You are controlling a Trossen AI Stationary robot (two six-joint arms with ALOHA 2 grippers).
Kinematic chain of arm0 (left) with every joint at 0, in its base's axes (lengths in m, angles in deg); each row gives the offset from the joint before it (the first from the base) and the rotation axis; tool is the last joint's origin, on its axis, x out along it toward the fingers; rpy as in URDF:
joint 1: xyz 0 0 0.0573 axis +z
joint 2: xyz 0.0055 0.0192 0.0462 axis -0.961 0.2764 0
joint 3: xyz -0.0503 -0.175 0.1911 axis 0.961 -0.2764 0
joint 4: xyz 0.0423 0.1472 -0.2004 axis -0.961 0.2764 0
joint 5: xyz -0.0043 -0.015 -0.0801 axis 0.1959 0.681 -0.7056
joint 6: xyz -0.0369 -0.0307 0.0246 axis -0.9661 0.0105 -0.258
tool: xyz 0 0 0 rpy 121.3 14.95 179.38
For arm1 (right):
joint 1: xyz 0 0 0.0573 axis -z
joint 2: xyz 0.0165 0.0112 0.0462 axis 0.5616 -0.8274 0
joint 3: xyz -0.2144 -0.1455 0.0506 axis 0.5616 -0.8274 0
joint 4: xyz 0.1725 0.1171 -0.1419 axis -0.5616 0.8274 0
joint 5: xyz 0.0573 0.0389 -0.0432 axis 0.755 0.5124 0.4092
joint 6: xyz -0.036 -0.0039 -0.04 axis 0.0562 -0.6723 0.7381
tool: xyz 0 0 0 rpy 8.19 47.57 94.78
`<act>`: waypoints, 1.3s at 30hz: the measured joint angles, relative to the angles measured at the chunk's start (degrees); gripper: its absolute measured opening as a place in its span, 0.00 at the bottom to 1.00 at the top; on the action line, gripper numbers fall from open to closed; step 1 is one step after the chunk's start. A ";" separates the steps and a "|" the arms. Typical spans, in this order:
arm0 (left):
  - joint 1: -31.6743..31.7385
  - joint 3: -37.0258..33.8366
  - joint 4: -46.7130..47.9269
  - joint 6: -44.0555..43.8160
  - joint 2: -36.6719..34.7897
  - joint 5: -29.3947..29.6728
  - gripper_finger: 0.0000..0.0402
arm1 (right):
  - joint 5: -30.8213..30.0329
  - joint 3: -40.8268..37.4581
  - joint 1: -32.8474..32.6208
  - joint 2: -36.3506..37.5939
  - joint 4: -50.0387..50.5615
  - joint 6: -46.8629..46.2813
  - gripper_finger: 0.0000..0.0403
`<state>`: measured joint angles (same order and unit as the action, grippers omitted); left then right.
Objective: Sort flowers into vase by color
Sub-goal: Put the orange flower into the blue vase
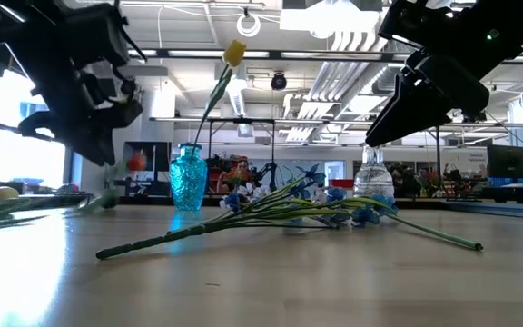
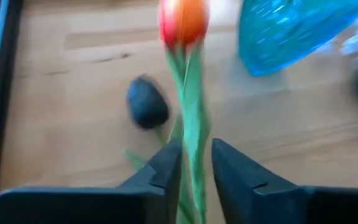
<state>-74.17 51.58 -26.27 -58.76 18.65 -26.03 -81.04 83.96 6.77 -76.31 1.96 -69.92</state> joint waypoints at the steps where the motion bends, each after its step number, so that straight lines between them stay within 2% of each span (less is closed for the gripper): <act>1: 0.70 0.00 0.31 0.01 0.70 -0.68 0.22 | 0.00 0.00 0.00 0.00 0.00 0.00 0.46; 6: 3.01 0.00 -0.46 0.00 2.65 -4.57 0.34 | 0.00 0.00 0.00 0.00 0.00 0.00 0.46; 11: 3.07 -0.02 -5.85 1.80 3.66 -9.45 0.38 | 0.00 0.00 0.00 0.00 0.00 0.00 0.46; 19: 0.45 0.00 -20.86 8.43 6.75 -13.24 0.36 | 0.00 0.00 0.00 0.00 -0.02 0.00 0.46; 29: 3.01 -0.02 -19.87 5.09 16.21 -16.68 0.32 | 0.00 0.00 0.00 0.00 -0.25 0.01 0.46; 39: 3.36 3.68 -19.30 8.76 16.98 -20.17 0.32 | 0.01 0.00 0.00 0.00 -0.42 0.46 0.46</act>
<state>-70.81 55.26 -45.57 -50.00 35.63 -46.20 -81.04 83.96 6.77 -76.31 1.55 -69.46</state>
